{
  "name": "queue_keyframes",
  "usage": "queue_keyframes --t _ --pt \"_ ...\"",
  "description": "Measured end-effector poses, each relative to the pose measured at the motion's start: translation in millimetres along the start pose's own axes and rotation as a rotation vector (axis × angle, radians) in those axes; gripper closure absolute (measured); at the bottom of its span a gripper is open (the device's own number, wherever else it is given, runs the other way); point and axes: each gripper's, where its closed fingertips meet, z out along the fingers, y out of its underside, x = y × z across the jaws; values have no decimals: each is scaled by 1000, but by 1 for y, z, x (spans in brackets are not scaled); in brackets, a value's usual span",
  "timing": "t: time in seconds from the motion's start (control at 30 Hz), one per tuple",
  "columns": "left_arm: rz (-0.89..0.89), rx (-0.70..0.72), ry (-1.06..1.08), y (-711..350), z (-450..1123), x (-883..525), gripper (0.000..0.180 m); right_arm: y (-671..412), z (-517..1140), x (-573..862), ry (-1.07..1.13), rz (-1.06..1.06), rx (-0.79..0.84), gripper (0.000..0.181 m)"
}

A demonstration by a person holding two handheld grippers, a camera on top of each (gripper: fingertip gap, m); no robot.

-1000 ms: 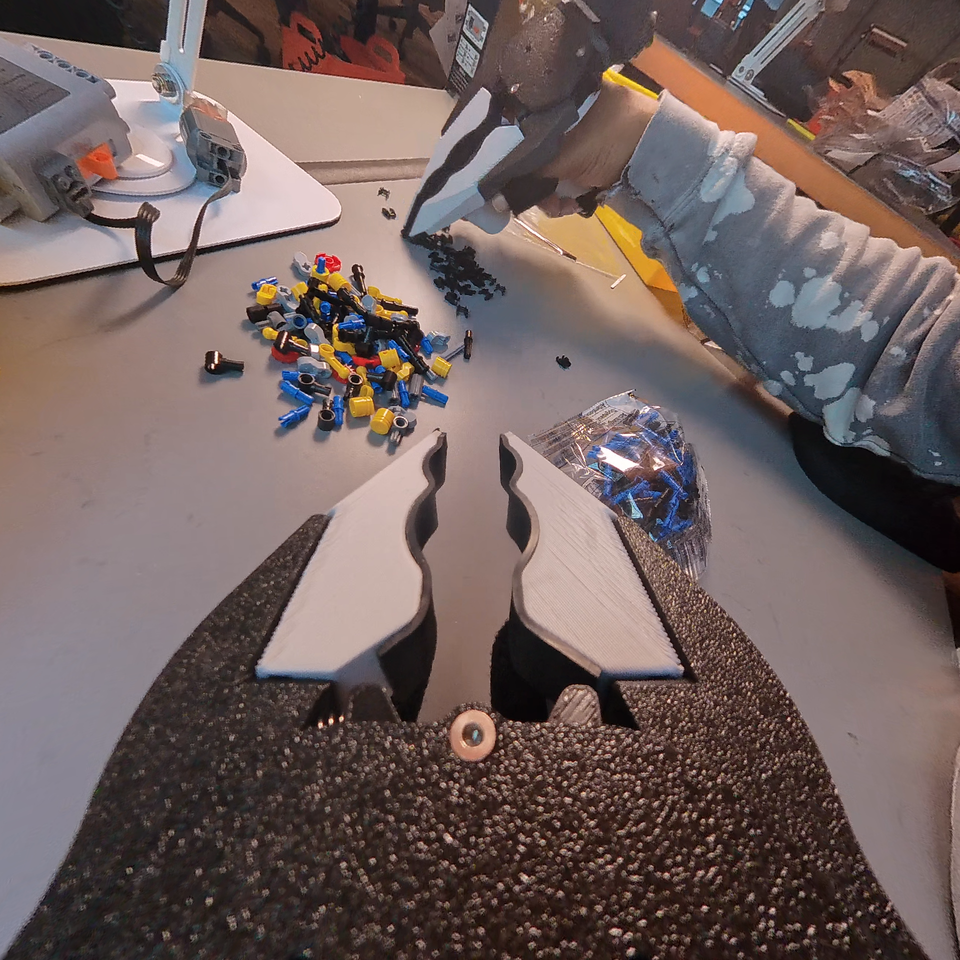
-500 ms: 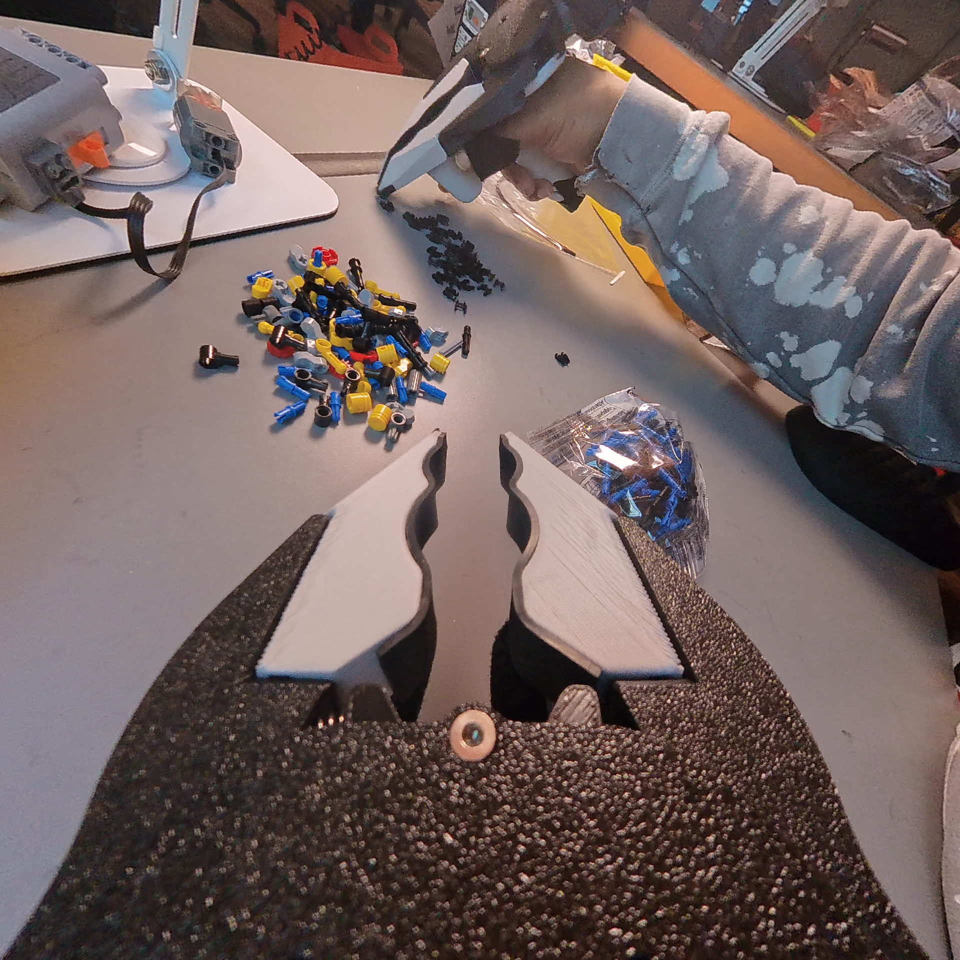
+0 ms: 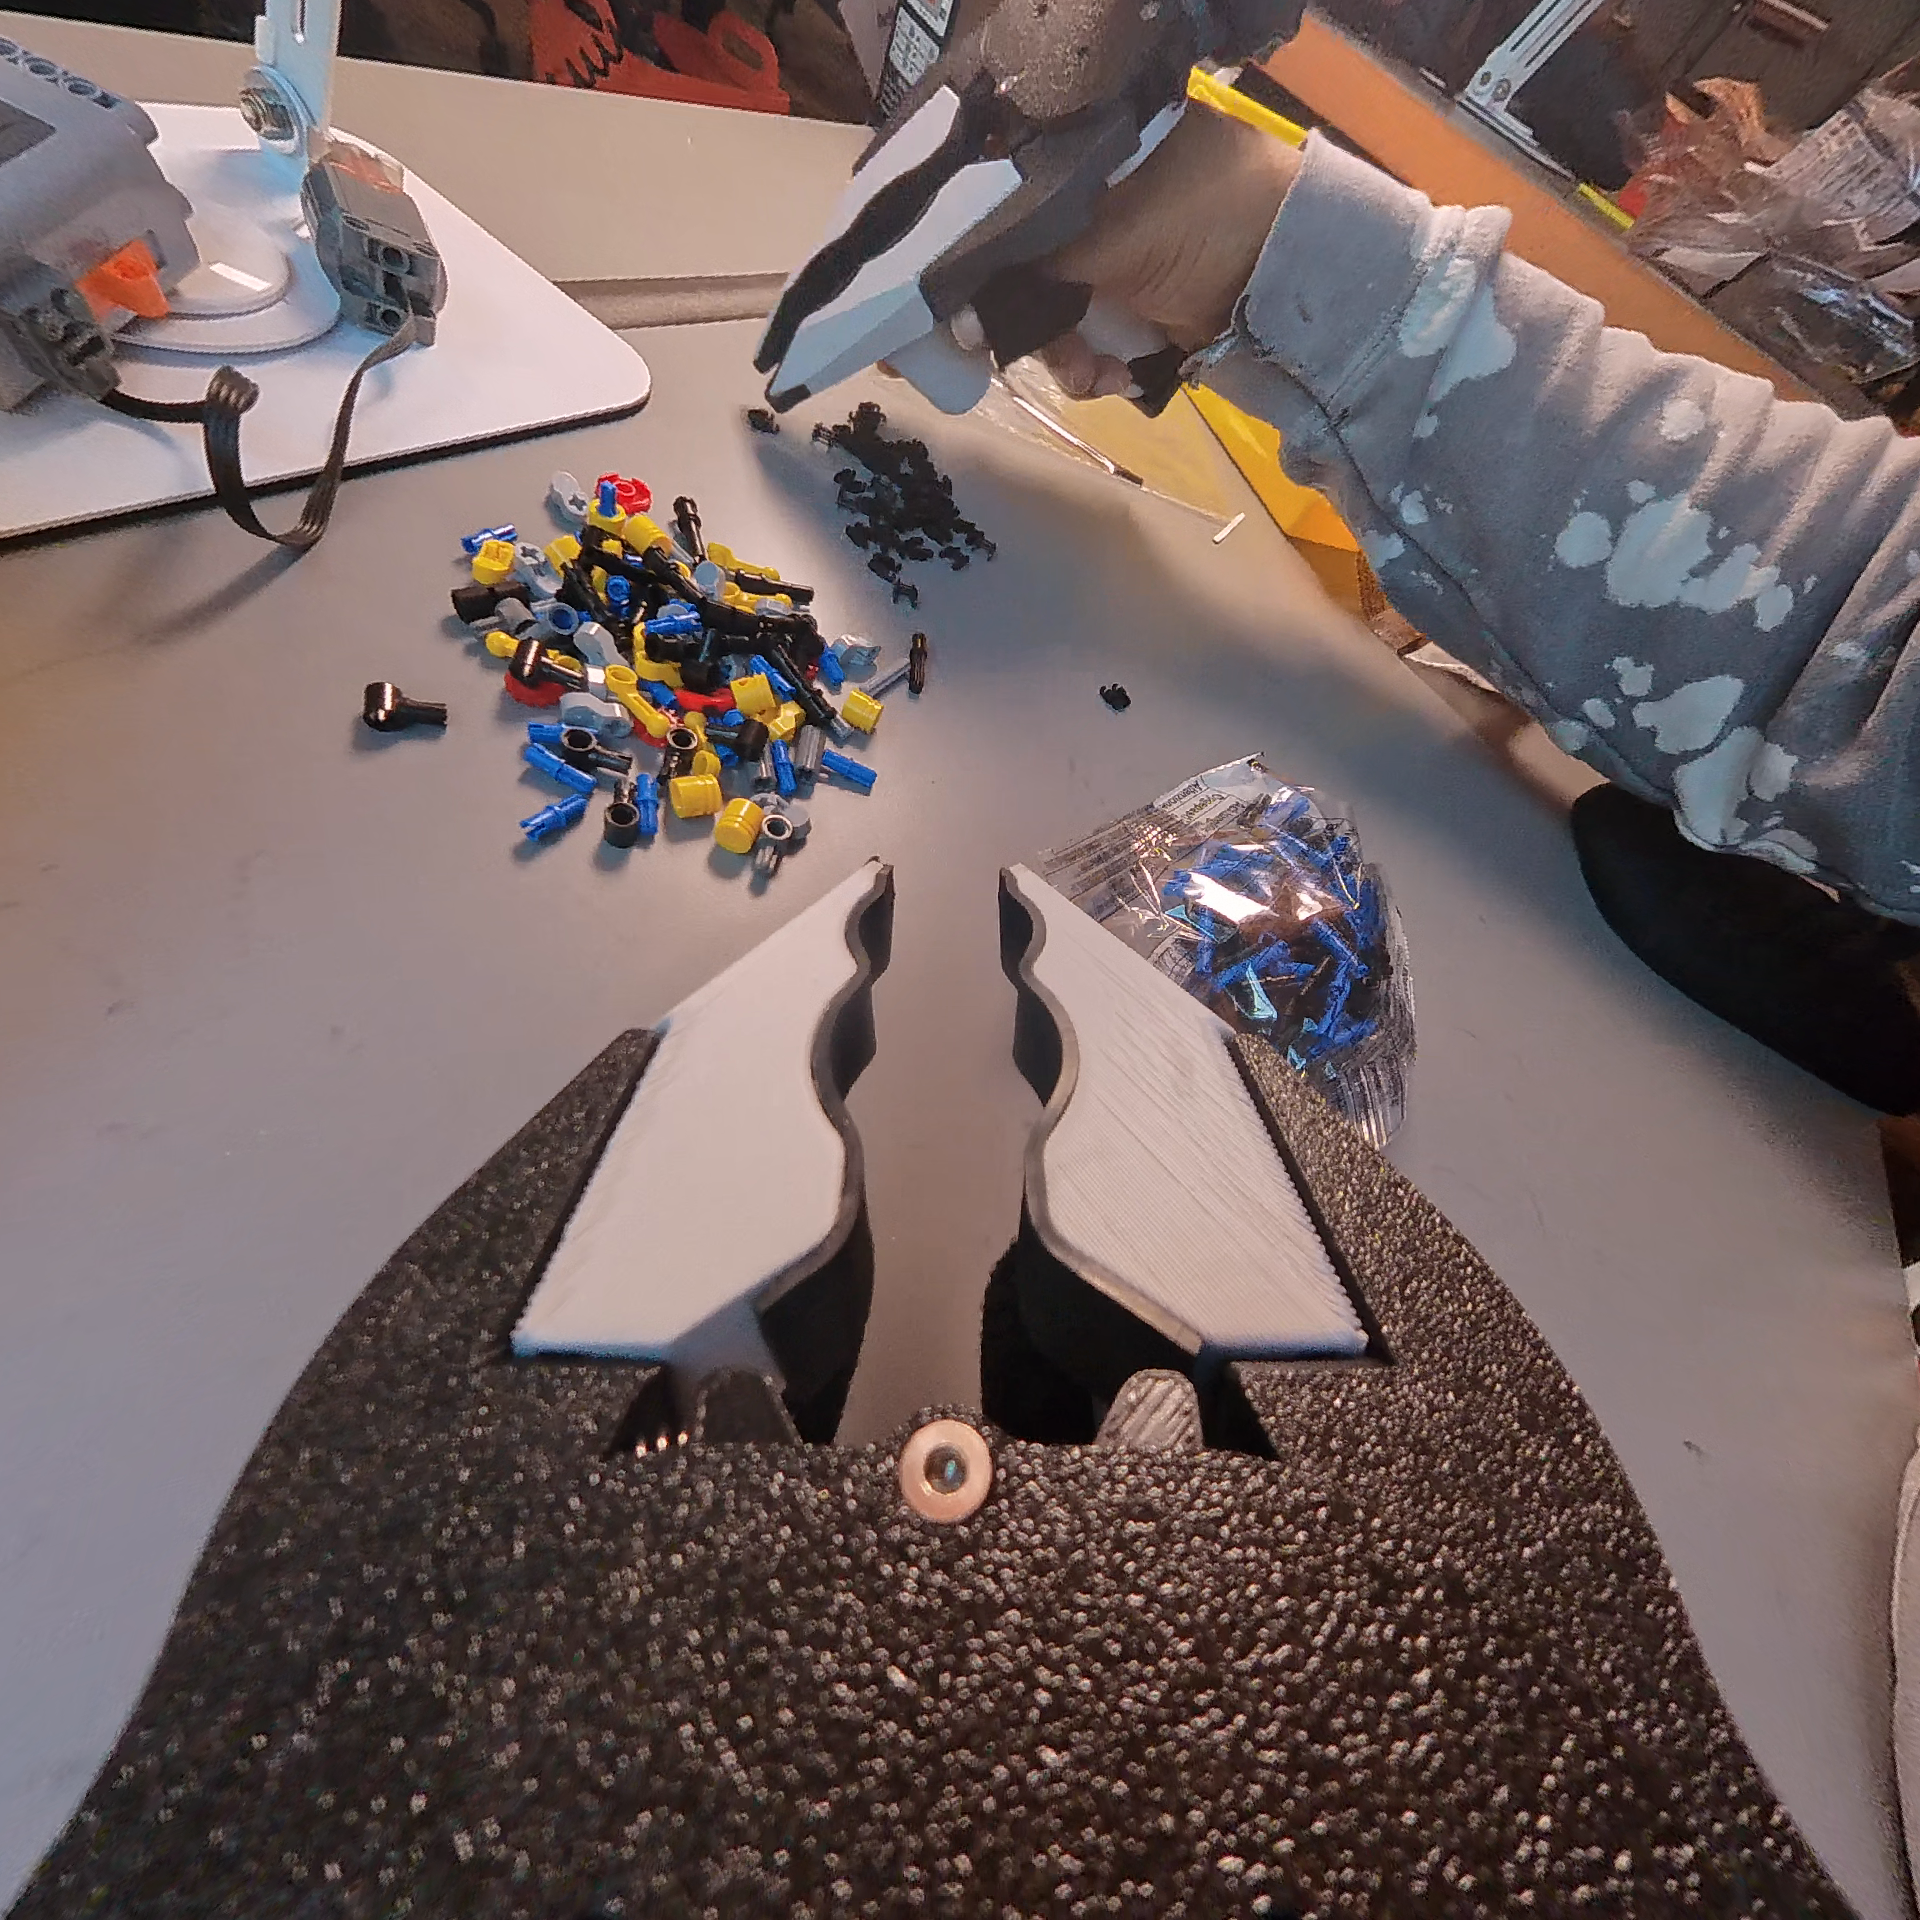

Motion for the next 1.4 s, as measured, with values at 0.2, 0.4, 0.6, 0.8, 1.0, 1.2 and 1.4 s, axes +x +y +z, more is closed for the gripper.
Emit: queue_keyframes --t 0.2,0.4,0.6,0.8,1.0,1.2,1.4 --pt "-5 3 4 0 -1 0 162 14 1 -7 -21 -4 -71 174" --pt "4 -16 19 2 1 4 162 12 -28 -31 -49 -71 15 167" --pt "6 -24 14 4 2 4 162 15 -15 -95 -152 -262 17 162" --pt "2 -20 10 3 1 3 162 19 -7 -68 -72 -231 -13 174" --pt "15 -32 12 5 2 4 162 12 -21 -44 -2 -181 54 168" --pt "11 -32 18 5 2 6 162 38 -54 -114 -191 -249 85 167" --pt "23 -41 23 6 5 9 162 75 -55 -145 -204 -263 14 168"
